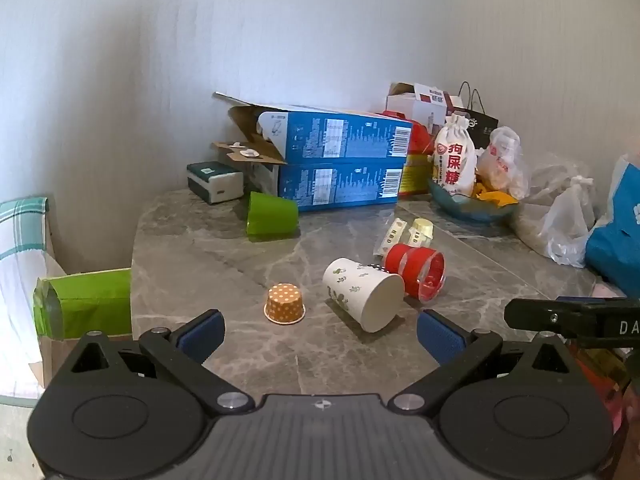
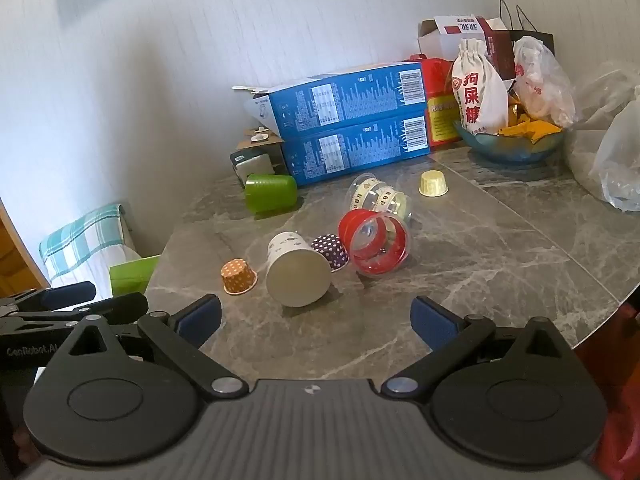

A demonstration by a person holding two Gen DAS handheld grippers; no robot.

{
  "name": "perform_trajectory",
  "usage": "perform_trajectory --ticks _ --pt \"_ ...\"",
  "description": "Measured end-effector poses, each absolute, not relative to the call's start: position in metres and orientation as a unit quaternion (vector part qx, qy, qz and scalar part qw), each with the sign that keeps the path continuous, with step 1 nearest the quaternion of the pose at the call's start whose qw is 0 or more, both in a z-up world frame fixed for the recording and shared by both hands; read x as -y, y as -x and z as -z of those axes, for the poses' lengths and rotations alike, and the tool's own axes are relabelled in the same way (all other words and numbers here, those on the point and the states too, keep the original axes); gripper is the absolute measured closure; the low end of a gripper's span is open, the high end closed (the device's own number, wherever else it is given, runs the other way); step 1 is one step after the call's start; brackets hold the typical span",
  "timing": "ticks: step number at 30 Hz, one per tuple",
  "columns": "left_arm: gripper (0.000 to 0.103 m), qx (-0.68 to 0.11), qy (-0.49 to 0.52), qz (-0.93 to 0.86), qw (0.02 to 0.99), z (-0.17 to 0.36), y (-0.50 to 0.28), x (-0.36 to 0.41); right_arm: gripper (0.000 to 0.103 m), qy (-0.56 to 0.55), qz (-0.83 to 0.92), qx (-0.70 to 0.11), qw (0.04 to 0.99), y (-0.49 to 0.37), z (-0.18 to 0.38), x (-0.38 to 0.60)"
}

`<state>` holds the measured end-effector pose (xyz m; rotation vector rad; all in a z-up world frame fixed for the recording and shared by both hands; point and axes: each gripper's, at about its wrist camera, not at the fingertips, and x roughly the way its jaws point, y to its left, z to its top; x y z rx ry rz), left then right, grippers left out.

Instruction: Flip cup upright

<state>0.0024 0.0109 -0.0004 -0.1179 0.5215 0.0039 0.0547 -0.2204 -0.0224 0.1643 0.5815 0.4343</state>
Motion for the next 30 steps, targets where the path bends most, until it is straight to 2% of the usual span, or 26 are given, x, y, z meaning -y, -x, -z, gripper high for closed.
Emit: perform_trajectory --ticks 30 --pt "0.0 -0.257 0.046 -0.011 0.965 0.0036 -0.0036 -0.0082 0.001 -0.083 -0.213 -0.286 0.931 -0.0563 0.0245 0.2208"
